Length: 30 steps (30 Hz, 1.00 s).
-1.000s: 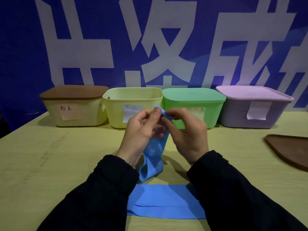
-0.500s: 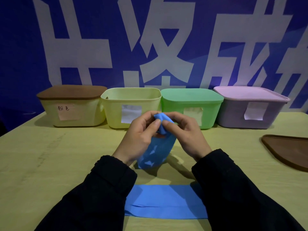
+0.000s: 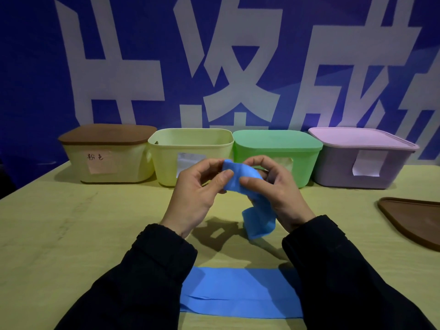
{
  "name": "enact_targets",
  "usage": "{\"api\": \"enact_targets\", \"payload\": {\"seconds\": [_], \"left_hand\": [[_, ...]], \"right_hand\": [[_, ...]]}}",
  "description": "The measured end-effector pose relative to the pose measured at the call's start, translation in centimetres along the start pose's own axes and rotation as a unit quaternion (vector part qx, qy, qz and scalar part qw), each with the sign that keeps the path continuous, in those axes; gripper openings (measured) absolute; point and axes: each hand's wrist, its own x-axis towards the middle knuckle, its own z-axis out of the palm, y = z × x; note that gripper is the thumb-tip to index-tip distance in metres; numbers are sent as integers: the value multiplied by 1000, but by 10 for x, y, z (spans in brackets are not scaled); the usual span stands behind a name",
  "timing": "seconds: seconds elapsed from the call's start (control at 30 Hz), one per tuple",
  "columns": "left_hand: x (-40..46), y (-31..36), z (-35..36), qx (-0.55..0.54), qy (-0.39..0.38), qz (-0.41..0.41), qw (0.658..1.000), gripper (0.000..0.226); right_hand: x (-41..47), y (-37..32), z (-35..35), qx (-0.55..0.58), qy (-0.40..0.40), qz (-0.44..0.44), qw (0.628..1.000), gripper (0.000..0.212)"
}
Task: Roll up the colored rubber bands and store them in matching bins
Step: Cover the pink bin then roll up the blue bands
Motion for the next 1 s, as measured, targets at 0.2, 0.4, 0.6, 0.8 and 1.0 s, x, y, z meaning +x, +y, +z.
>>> {"api": "enact_targets", "payload": {"seconds": [0.2,0.4,0.6,0.8,1.0], "left_hand": [[-2,-4,4,7,-3,-14,1000,20],[-5,-3,5,14,-7,-22,1000,18],[-3,3,2,-48,35,-15,998,26],[-5,3,3,-87,5,-29,996,25],[-5,-2,8,-29,-23,-50,998,24]], "right_hand": [[-2,0,2,-71,16,-38,997,14],[-6,0,2,-131,-9,-63,989,18],[-3,-3,0,-89,24,-71,993,5],[-3,-4,-5,-71,38,-72,994,5],[-1,3,-2,-112,63,-95,987,4]]}}
